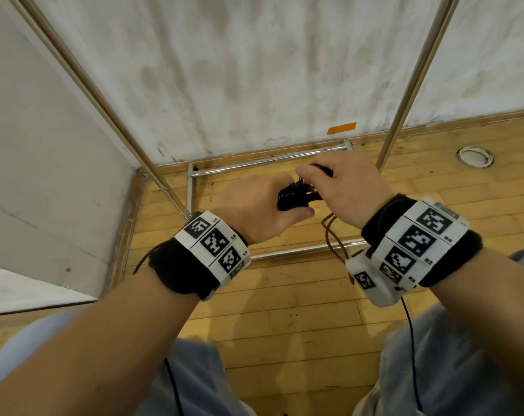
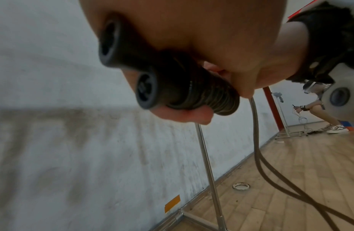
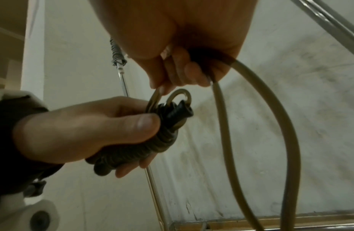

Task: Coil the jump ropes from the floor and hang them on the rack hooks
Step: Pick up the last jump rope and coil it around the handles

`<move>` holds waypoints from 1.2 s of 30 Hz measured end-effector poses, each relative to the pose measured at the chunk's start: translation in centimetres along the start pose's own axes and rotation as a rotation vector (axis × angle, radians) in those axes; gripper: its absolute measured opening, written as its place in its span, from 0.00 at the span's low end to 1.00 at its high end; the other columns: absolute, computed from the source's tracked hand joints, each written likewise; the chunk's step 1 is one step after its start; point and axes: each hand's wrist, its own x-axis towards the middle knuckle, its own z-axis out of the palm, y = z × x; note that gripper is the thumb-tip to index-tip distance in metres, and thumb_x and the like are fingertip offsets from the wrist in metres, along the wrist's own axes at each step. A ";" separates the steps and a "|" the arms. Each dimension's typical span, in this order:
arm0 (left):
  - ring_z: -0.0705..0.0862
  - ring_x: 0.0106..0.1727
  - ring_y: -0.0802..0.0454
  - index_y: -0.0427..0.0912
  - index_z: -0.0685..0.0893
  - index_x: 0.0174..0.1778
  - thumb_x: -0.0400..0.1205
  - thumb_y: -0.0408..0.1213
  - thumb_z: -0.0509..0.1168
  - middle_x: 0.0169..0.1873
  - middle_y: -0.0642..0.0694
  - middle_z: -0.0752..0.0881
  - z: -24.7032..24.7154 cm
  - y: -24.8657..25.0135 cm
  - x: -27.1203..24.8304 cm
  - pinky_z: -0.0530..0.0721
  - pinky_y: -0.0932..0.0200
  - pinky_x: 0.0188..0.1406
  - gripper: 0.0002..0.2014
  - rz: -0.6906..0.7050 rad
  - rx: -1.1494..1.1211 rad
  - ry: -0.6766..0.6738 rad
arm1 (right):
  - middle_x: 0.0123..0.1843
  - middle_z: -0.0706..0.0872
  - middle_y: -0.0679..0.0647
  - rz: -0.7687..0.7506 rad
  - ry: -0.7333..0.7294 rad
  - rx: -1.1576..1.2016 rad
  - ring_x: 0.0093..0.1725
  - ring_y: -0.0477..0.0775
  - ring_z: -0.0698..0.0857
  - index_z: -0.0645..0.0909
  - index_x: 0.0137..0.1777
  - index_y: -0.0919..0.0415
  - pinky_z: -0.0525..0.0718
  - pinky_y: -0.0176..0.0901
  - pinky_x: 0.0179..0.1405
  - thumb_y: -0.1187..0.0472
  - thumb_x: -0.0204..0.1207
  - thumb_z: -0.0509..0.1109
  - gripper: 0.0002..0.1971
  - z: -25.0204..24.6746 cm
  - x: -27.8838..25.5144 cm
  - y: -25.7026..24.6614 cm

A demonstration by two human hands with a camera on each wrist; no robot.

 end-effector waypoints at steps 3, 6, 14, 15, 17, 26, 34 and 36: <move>0.80 0.33 0.59 0.57 0.79 0.46 0.76 0.64 0.62 0.31 0.58 0.82 0.2 0.2 0.1 0.79 0.59 0.29 0.15 0.017 -0.029 0.017 | 0.24 0.75 0.45 0.088 0.029 0.080 0.25 0.44 0.73 0.81 0.31 0.56 0.66 0.35 0.26 0.46 0.77 0.66 0.18 -0.5 0.3 0.2; 0.80 0.33 0.62 0.60 0.81 0.50 0.76 0.64 0.61 0.30 0.61 0.82 0.0 0.3 0.2 0.79 0.60 0.30 0.15 0.041 -0.044 0.025 | 0.18 0.75 0.42 0.147 0.036 0.216 0.21 0.40 0.74 0.81 0.29 0.53 0.68 0.26 0.22 0.45 0.75 0.69 0.16 -0.9 0.7 0.5; 0.79 0.28 0.61 0.56 0.81 0.43 0.74 0.62 0.62 0.24 0.59 0.80 -1.1 0.9 -0.6 0.78 0.58 0.27 0.15 0.160 -0.108 0.062 | 0.18 0.70 0.46 0.248 -0.173 0.516 0.22 0.48 0.69 0.83 0.25 0.52 0.71 0.42 0.27 0.39 0.68 0.73 0.19 -1.2 1.2 1.3; 0.80 0.28 0.61 0.56 0.80 0.42 0.74 0.62 0.62 0.25 0.58 0.80 -1.3 1.0 -0.8 0.78 0.58 0.27 0.14 0.159 -0.135 0.073 | 0.23 0.74 0.51 0.252 -0.203 0.590 0.25 0.52 0.72 0.83 0.26 0.53 0.74 0.45 0.31 0.39 0.65 0.73 0.18 -1.3 1.1 1.2; 0.80 0.30 0.60 0.57 0.78 0.42 0.73 0.62 0.61 0.27 0.58 0.81 -1.6 1.3 -1.1 0.79 0.58 0.29 0.13 0.135 -0.197 0.104 | 0.30 0.79 0.57 0.258 -0.233 0.760 0.32 0.58 0.78 0.84 0.33 0.57 0.78 0.48 0.34 0.42 0.64 0.73 0.17 -1.3 1.1 1.1; 0.84 0.34 0.54 0.45 0.84 0.51 0.73 0.58 0.63 0.33 0.51 0.85 -3.5 1.2 -1.8 0.82 0.52 0.34 0.21 0.132 -0.392 0.112 | 0.31 0.80 0.61 0.113 -0.130 0.648 0.31 0.58 0.77 0.87 0.42 0.60 0.77 0.44 0.32 0.51 0.76 0.70 0.12 -2.1 1.3 0.1; 0.79 0.30 0.62 0.57 0.75 0.39 0.75 0.60 0.65 0.27 0.58 0.79 -3.5 0.6 -2.0 0.74 0.62 0.27 0.12 0.200 -0.121 0.037 | 0.22 0.70 0.47 0.065 -0.318 0.397 0.22 0.47 0.68 0.81 0.27 0.52 0.71 0.33 0.22 0.42 0.72 0.69 0.18 -3.3 1.7 1.0; 0.78 0.29 0.64 0.59 0.73 0.39 0.74 0.62 0.65 0.26 0.59 0.78 -3.4 1.0 -2.1 0.72 0.64 0.26 0.12 0.231 -0.130 0.045 | 0.23 0.71 0.49 0.088 -0.331 0.438 0.24 0.50 0.70 0.76 0.27 0.55 0.73 0.34 0.25 0.34 0.70 0.67 0.25 -3.0 1.7 1.2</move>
